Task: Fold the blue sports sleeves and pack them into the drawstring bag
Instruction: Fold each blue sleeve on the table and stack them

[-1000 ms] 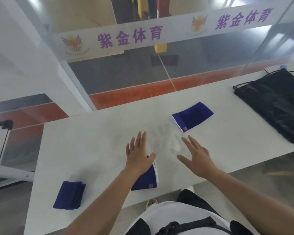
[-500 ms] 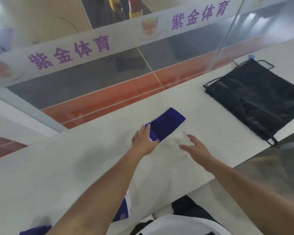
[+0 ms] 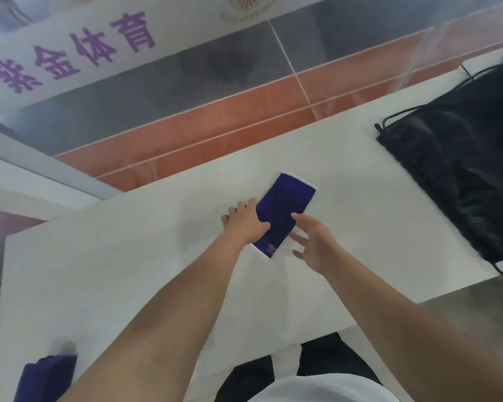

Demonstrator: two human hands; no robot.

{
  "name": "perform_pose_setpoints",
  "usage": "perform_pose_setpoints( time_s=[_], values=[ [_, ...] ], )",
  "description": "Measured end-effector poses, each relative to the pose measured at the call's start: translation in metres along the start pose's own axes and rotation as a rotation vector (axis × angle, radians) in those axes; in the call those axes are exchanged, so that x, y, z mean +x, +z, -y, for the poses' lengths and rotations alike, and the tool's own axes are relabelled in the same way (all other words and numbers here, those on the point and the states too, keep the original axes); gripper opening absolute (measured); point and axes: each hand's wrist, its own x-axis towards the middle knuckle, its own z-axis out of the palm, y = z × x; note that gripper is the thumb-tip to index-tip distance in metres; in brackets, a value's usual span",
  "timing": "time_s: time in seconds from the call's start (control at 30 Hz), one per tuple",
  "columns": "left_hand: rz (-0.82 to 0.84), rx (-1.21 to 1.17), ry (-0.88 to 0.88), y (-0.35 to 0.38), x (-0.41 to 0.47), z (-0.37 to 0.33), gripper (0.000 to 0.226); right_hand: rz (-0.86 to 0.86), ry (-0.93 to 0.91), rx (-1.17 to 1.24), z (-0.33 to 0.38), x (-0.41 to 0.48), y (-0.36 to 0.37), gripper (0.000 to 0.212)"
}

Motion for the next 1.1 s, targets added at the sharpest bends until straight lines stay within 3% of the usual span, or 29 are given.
perform_pose_setpoints(
  time_s=[0.1,0.2,0.43,0.53,0.7,0.9,0.97,1.1],
  values=[
    [-0.007,-0.12,-0.1,0.01,-0.01,0.017,0.041,0.011,0.079,-0.011,-0.001,-0.003,-0.001,0.023],
    [0.023,-0.51,-0.132,0.025,-0.029,0.035,0.022,-0.012,0.107,-0.114,-0.008,-0.008,0.001,0.009],
    [0.269,-1.205,-0.24,0.045,-0.089,0.075,0.012,0.011,-0.035,-0.488,-0.033,-0.031,0.008,0.019],
    [0.347,-1.296,-0.229,0.048,-0.11,0.095,0.015,0.048,-0.084,-0.564,-0.043,-0.047,0.017,0.03],
    [0.274,-1.449,-0.126,0.025,-0.14,0.118,0.036,0.182,-0.25,-0.566,-0.036,-0.081,0.041,0.038],
    [0.166,-1.727,0.212,-0.016,-0.195,0.139,0.024,0.459,-0.472,-0.471,-0.011,-0.137,0.063,0.036],
    [0.109,-1.733,0.249,-0.018,-0.206,0.146,0.012,0.491,-0.516,-0.465,-0.012,-0.146,0.068,0.035],
    [0.052,-1.699,0.205,-0.014,-0.212,0.154,0.019,0.513,-0.55,-0.523,-0.023,-0.148,0.077,0.032]
  ],
)
